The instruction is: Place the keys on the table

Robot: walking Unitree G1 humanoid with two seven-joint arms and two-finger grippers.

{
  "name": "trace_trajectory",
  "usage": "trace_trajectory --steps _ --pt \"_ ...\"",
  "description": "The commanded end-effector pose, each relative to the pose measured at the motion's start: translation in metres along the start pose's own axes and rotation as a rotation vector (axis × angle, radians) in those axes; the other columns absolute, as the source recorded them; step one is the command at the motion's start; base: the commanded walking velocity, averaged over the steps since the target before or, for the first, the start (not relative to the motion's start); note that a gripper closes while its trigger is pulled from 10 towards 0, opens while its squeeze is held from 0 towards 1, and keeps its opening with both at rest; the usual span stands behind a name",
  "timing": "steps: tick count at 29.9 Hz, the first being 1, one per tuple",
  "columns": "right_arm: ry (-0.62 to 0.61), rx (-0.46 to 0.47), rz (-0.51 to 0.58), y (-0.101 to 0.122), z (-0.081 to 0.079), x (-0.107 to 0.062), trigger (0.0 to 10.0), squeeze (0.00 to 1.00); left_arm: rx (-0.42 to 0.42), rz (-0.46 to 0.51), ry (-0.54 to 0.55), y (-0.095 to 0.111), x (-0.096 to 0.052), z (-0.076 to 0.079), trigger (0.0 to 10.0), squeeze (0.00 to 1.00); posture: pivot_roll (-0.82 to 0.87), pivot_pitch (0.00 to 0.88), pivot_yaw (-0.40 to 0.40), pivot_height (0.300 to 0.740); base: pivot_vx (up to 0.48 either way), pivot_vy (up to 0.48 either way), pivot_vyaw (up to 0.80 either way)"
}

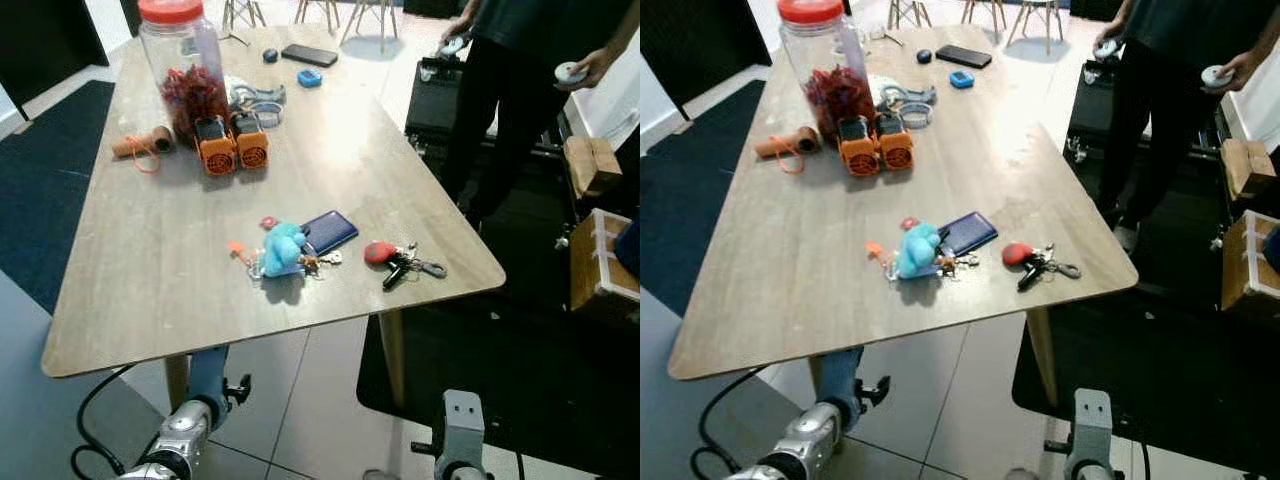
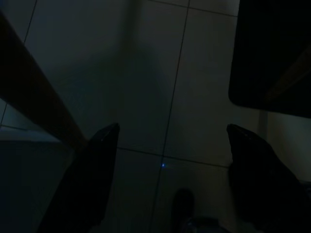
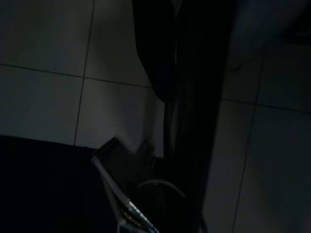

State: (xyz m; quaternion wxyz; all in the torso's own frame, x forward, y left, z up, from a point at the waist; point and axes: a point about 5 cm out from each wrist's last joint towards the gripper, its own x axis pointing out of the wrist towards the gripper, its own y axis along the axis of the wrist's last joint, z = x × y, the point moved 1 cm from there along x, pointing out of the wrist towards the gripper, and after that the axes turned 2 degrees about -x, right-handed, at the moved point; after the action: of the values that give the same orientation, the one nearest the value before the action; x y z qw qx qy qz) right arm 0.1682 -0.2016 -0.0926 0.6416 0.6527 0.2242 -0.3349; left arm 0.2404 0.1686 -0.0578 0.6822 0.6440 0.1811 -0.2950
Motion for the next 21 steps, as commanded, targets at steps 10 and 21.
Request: trace_trajectory --steps 10,21 --pt "-0.007 -0.006 -0.003 0.0010 0.0035 0.0005 10.0 0.00 0.021 0.088 -0.007 0.0203 0.0040 0.0022 10.0 0.00 0.00 0.044 0.020 0.740 0.000 -0.319 0.00" --pt "-0.009 -0.006 -0.013 -0.0001 0.0043 0.0004 10.0 0.00 0.029 0.078 -0.012 0.0210 0.0049 0.0031 10.0 0.00 0.00 0.043 0.023 0.740 0.000 0.000 0.00"
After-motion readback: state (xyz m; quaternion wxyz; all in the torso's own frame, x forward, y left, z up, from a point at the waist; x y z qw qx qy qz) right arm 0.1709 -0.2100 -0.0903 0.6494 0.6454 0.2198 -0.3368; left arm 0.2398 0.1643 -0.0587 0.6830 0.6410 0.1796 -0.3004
